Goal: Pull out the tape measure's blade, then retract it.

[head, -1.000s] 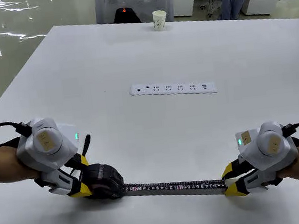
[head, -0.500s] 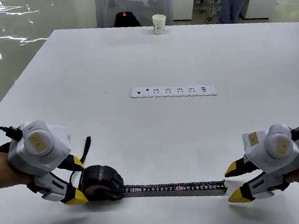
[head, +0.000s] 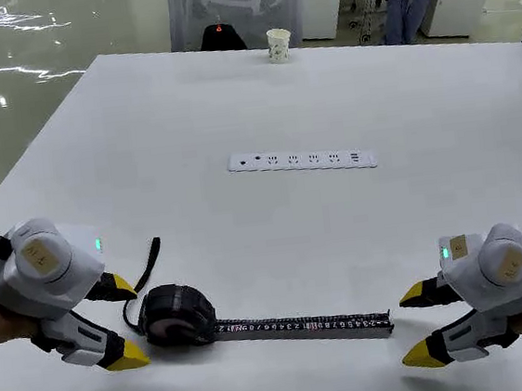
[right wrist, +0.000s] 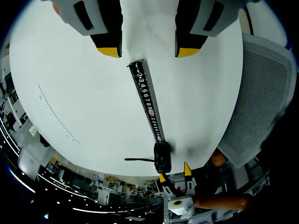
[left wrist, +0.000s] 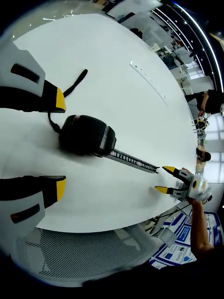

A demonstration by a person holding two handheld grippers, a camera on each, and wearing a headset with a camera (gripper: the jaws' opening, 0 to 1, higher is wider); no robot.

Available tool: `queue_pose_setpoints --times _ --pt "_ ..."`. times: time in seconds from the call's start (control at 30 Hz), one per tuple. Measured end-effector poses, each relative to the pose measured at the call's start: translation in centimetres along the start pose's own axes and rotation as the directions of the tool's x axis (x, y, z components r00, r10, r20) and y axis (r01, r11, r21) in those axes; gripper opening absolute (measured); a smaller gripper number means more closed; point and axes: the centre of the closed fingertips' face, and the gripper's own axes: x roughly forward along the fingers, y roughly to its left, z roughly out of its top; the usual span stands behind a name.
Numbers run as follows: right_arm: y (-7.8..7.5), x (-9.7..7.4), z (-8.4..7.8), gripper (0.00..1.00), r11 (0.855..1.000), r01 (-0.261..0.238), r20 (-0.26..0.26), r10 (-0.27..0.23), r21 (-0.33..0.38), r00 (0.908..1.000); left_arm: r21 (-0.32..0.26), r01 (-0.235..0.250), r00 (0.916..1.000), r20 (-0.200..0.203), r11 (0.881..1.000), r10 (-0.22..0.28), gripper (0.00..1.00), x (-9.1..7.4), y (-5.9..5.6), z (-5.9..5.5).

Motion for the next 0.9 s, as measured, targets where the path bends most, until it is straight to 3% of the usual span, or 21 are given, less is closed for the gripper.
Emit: queue_pose_setpoints --times 0.4,0.63,0.9 --pt "1.7 -0.6 0.9 0.51 0.995 0.051 0.073 -0.058 0.083 0.9957 -0.105 -0.051 0.9946 0.085 0.993 0.06 0.57 -0.4 -1.6 0.0" --pt "2.8 -0.6 1.3 0.57 0.989 0.072 0.108 -0.087 0.133 0.9904 -0.146 -0.067 0.9914 0.102 0.987 0.083 0.61 -0.5 -2.6 -0.4" --pt "4.2 -0.4 1.8 0.61 0.975 0.1 0.145 -0.13 0.197 0.9808 -0.204 -0.103 0.981 0.141 0.973 0.133 0.65 -1.0 -3.6 -0.1"
